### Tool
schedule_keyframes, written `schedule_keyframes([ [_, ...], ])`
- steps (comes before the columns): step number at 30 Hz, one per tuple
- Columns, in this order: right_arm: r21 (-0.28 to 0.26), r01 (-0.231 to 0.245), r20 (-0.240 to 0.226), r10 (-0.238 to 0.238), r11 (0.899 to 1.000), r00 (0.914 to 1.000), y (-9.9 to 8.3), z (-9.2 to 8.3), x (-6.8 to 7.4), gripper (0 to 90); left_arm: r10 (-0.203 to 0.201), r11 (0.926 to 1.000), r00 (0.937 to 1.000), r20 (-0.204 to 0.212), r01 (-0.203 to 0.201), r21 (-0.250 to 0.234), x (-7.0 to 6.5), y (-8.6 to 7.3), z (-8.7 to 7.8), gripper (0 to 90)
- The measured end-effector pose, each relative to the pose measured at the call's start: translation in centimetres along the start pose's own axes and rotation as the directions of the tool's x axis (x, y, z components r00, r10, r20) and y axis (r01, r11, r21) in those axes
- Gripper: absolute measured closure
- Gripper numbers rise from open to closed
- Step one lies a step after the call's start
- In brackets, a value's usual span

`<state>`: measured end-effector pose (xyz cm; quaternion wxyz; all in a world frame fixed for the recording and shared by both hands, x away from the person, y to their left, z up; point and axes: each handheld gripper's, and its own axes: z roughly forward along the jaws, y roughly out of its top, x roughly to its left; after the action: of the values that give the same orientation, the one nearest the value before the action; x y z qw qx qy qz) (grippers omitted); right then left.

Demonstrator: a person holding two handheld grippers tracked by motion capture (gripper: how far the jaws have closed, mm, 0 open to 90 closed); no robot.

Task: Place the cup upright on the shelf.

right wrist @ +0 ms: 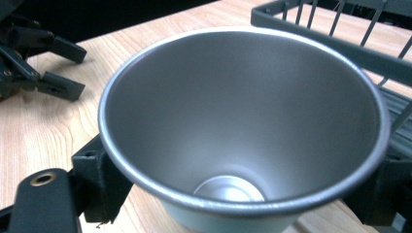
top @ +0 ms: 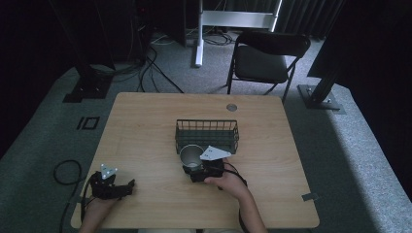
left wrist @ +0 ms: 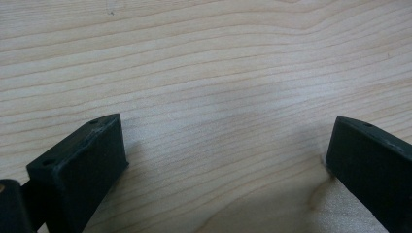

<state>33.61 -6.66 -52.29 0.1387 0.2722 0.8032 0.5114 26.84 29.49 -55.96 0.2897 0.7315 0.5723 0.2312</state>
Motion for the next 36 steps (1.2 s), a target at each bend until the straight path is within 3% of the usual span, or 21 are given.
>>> schedule_keyframes([
  [9,0.005,0.008,0.002,-0.008,1.0,1.0,0.4,0.3,0.5,13.8,0.0,1.0,1.0,0.0,0.0,0.0,0.0,0.0,0.0,1.4],
  [12,-0.01,-0.006,-0.019,0.005,1.0,0.9998,0.9,0.2,0.8,13.9,0.0,1.0,1.0,0.0,0.0,0.001,0.0,0.0,0.0,1.4],
  [30,-0.08,-0.004,-0.038,0.001,0.997,0.9993,5.3,-1.1,1.4,14.0,-0.001,1.0,1.0,-0.001,0.001,-0.002,0.0,0.0,0.0,1.4],
  [36,-0.104,-0.004,-0.023,0.001,0.995,0.9997,6.9,-1.8,1.2,14.0,-0.001,1.0,1.0,-0.001,0.001,-0.001,0.0,0.0,0.0,1.4],
])
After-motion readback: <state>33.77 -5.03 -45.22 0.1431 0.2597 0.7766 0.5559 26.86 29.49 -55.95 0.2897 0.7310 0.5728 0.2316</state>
